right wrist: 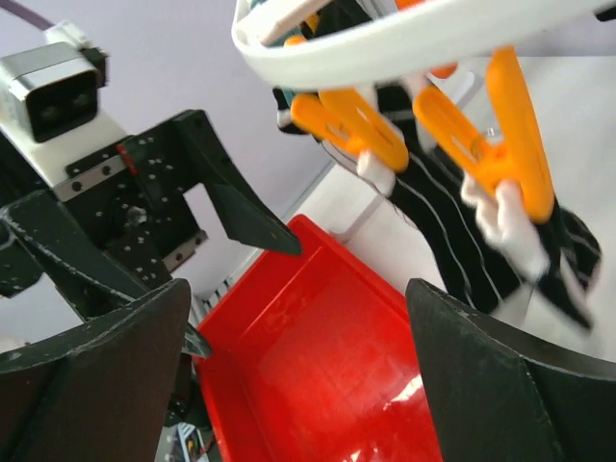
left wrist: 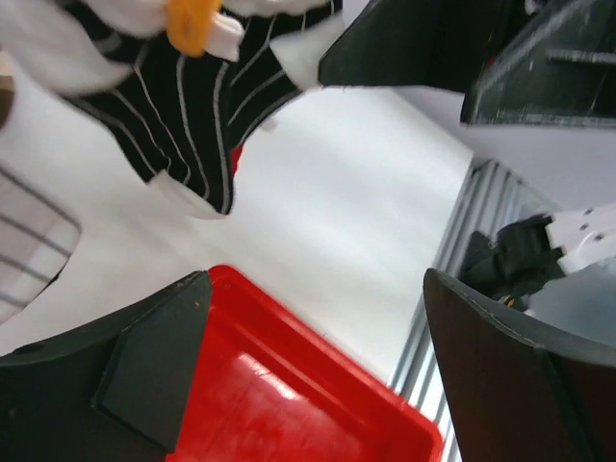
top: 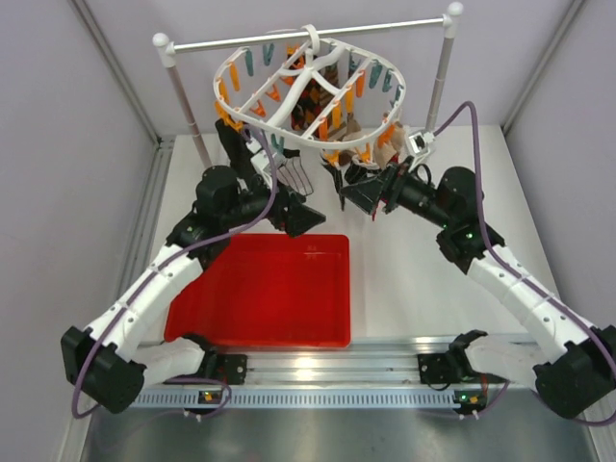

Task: Clip the socks to the hanger
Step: Clamp the sock onto the hanger, then reset both arms

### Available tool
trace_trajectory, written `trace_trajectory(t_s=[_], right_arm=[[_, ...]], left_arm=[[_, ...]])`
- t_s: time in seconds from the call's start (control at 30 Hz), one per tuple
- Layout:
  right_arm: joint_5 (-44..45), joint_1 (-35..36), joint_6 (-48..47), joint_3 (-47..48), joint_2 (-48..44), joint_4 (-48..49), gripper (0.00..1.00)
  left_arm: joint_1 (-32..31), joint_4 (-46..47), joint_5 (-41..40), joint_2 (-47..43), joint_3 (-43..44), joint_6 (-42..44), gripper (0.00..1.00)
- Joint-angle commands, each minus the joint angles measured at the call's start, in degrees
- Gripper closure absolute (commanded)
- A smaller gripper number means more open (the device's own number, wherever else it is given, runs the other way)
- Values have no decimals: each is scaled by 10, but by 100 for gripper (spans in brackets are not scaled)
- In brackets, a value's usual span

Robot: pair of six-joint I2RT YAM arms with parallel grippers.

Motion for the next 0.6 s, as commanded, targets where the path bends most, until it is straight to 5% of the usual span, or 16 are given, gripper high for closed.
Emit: trace_trajectory(t_s=[0.0,0.3,0.57], right_arm=[[21,-3,-42,-19,-60,-48,7],[46,-3,-170,-84,-195,-160,1],[97,-42,-296,-152,-348,-302,0]], left_arm=[[5,-91,-37,-53,-22,104,3],[14,-279,-177,-119,-30,144,2],[82,-371,-223,-190,-63,218,2]])
